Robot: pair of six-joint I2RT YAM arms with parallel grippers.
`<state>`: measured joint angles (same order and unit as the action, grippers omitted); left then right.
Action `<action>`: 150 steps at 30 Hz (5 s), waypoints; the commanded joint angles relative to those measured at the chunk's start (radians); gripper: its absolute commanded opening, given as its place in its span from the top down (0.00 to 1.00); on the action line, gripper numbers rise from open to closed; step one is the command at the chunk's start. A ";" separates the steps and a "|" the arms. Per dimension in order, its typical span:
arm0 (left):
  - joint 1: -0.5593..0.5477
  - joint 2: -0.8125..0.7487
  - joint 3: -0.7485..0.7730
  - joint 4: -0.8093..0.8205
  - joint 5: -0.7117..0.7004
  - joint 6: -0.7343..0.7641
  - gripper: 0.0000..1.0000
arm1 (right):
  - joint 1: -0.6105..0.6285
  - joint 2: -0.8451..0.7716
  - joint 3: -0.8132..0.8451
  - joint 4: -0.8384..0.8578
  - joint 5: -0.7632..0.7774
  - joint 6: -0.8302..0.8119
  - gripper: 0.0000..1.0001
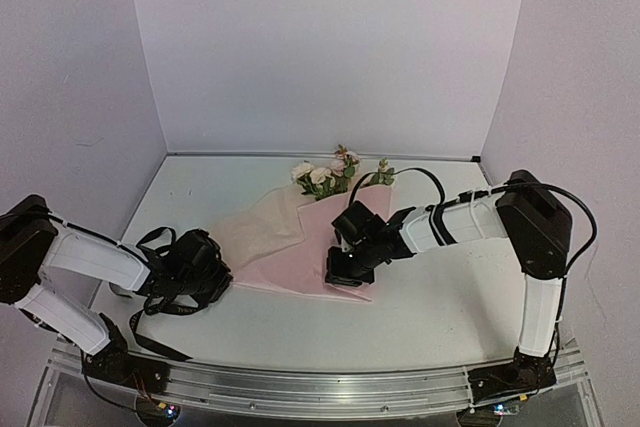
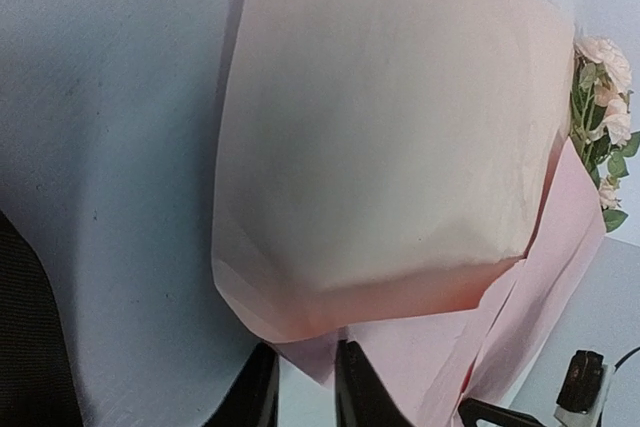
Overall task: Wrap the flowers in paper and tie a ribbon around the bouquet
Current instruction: Pick up the two-thirds-folded wrapping paper from the center of the board, then fold the 2/3-folded wrapping paper at the center of the board, then pass from the left arm to the right
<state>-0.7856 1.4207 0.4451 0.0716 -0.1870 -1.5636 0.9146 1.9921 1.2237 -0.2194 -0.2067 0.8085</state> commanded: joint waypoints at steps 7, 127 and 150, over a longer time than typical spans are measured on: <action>-0.006 -0.061 0.076 -0.063 -0.153 0.208 1.00 | 0.000 0.060 0.011 -0.052 0.009 -0.009 0.83; -0.087 0.724 0.819 0.437 0.851 0.806 1.00 | -0.310 -0.411 -0.167 -0.029 -0.022 0.011 0.23; -0.084 0.723 0.843 0.391 0.880 0.839 1.00 | -0.397 -0.196 -0.023 0.057 -0.159 0.119 0.71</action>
<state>-0.8749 2.1437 1.2354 0.4575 0.6620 -0.7502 0.5248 1.7723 1.1532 -0.1986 -0.3461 0.9095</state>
